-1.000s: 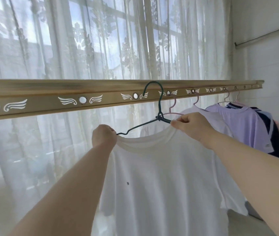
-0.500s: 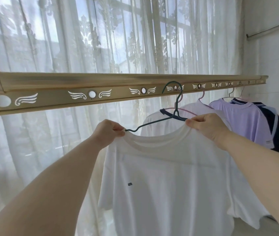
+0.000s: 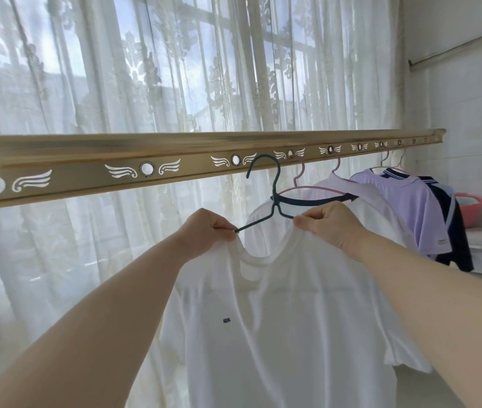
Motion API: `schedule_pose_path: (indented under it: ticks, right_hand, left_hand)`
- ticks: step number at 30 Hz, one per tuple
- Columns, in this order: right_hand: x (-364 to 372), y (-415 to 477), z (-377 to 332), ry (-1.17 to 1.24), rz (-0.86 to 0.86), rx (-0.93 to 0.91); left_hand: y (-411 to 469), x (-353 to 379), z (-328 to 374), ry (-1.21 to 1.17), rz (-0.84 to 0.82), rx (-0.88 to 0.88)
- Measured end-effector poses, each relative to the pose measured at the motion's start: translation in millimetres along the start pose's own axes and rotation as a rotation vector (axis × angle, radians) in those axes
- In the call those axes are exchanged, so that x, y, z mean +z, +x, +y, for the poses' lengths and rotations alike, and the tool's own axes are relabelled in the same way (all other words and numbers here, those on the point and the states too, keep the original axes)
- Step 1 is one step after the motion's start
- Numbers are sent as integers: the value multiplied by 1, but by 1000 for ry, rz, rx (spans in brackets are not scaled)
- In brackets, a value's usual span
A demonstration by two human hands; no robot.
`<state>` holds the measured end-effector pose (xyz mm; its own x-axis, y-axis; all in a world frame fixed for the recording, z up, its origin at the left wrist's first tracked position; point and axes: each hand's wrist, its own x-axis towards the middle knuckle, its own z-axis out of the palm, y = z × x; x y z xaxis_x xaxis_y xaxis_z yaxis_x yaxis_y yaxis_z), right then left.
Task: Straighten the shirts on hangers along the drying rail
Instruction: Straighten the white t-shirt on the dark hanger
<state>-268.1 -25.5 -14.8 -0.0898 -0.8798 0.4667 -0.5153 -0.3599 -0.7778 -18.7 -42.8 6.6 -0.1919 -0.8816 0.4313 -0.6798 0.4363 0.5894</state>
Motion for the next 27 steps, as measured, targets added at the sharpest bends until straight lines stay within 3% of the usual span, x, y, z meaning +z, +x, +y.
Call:
schedule_pose_path:
  ticks: [6,9,18,20,27]
  right_hand:
    - [15,-2,-7,-12,-82,-42]
    - [5,-2,-7,-129,-119,-39]
    - [-10,-1,7,-157,-162,63]
    - [-16,-5,5,-312,-200,109]
    - [-27,-20,23,-1229,-502,349]
  left_hand:
    - [-2,-3,1,7,40,7]
    - [-5,-11,-9,10,116,-18]
    - [-12,-31,-30,-28,219,-99]
    - [-12,-34,-33,-23,227,-109]
    - [-12,-21,-40,21,225,-126]
